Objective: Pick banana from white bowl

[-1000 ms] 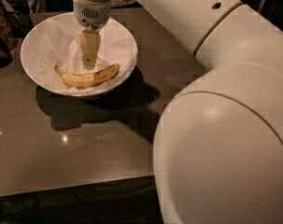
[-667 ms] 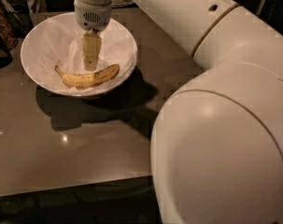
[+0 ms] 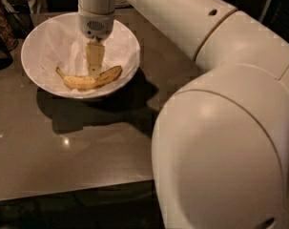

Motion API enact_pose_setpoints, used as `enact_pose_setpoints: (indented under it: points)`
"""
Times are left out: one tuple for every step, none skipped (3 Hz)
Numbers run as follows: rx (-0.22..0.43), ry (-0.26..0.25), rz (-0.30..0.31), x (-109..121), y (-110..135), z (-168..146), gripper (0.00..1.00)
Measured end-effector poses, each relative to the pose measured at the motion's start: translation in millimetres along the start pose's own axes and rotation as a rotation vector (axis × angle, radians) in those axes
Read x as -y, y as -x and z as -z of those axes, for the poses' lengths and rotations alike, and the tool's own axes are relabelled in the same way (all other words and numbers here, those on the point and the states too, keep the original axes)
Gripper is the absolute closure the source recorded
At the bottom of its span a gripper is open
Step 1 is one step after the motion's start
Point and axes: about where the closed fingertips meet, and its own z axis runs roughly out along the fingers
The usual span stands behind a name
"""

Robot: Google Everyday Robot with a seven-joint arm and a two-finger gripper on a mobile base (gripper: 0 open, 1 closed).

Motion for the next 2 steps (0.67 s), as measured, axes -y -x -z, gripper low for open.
enact_pose_setpoints:
  points:
    - [0.003, 0.022, -0.002, -2.0, 0.7, -13.7, 0.34]
    - [0.006, 0.043, -0.008, -3.8, 0.8, -26.5, 0.36]
